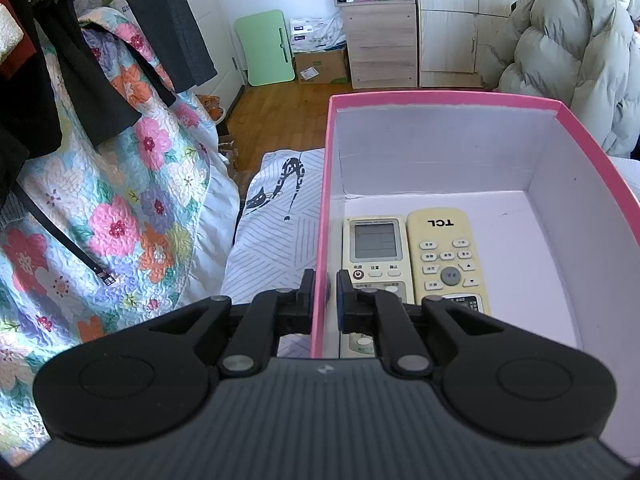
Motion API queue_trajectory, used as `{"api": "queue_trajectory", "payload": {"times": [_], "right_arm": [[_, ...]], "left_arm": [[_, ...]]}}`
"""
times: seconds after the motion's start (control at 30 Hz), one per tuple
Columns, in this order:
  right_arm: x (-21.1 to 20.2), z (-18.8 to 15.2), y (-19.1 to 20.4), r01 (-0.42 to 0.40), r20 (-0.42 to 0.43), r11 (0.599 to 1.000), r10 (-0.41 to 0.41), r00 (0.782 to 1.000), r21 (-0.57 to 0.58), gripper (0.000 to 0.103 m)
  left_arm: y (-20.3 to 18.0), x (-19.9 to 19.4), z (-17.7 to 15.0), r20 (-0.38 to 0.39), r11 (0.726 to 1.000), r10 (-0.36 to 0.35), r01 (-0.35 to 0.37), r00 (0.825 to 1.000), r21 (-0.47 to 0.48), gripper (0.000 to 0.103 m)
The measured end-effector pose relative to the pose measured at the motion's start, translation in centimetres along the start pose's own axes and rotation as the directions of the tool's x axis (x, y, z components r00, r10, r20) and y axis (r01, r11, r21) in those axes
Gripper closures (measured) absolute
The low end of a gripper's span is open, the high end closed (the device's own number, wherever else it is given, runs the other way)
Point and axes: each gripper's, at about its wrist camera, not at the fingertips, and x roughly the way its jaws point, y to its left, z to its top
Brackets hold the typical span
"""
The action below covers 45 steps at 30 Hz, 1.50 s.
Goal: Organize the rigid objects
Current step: 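Grasp the white rectangular power bank on the bed with the right tool, then carry the white power bank into the pink box and open the right tool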
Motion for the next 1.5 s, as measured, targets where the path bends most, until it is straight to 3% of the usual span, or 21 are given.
{"api": "queue_trajectory", "payload": {"times": [0.17, 0.23, 0.4, 0.63, 0.8, 0.9, 1.0, 1.1, 1.27, 1.5], "right_arm": [[2.6, 0.6, -0.1, 0.117, -0.006, 0.993, -0.117, 0.993, 0.004, 0.032], [3.6, 0.7, -0.5, 0.099, -0.008, 0.994, -0.099, 0.995, 0.034, 0.047], [3.0, 0.6, 0.3, 0.095, 0.028, 0.993, -0.097, 0.995, 0.076, 0.049], [-1.3, 1.4, 2.9, 0.078, 0.115, 0.995, -0.085, 0.99, 0.063, 0.049], [-5.1, 3.8, 5.1, 0.11, 0.215, 0.994, -0.113, 0.97, 0.027, 0.049], [-7.3, 5.6, 6.5, 0.078, 0.29, 0.997, -0.076, 0.954, 0.004, 0.049], [-8.0, 7.7, 7.8, -0.015, 0.319, 1.0, 0.019, 0.948, -0.017, 0.049], [-7.0, 10.2, 8.8, -0.116, 0.264, 0.993, 0.116, 0.958, -0.018, 0.049], [-2.1, 14.0, 10.8, -0.207, 0.057, 0.977, 0.209, 0.976, -0.046, 0.049], [4.9, 16.3, 13.0, -0.191, -0.125, 0.981, 0.185, 0.975, -0.038, 0.049]], "left_arm": [[0.0, 0.0, 0.0, 0.0, 1.0, 0.003, -0.003, 1.0, 0.001, 0.094], [0.0, 0.0, 0.0, -0.001, 1.0, -0.001, 0.001, 1.0, -0.003, 0.094], [0.0, 0.0, 0.0, -0.002, 1.0, -0.001, 0.001, 1.0, -0.005, 0.094], [0.1, -0.1, -0.1, 0.001, 1.0, -0.005, 0.005, 1.0, -0.008, 0.094], [0.2, -0.2, -0.1, 0.006, 1.0, -0.013, 0.013, 1.0, -0.014, 0.094], [0.1, -0.2, -0.2, 0.011, 1.0, -0.005, 0.005, 1.0, -0.009, 0.094], [0.0, -0.2, -0.1, 0.008, 1.0, 0.004, -0.003, 1.0, -0.003, 0.094], [0.0, -0.2, -0.1, 0.009, 1.0, 0.002, -0.002, 1.0, -0.003, 0.094], [0.0, -0.3, -0.1, 0.02, 1.0, 0.009, -0.009, 1.0, 0.0, 0.094], [-0.5, -0.4, -0.2, 0.028, 0.999, 0.035, -0.036, 0.999, 0.032, 0.094]]}}
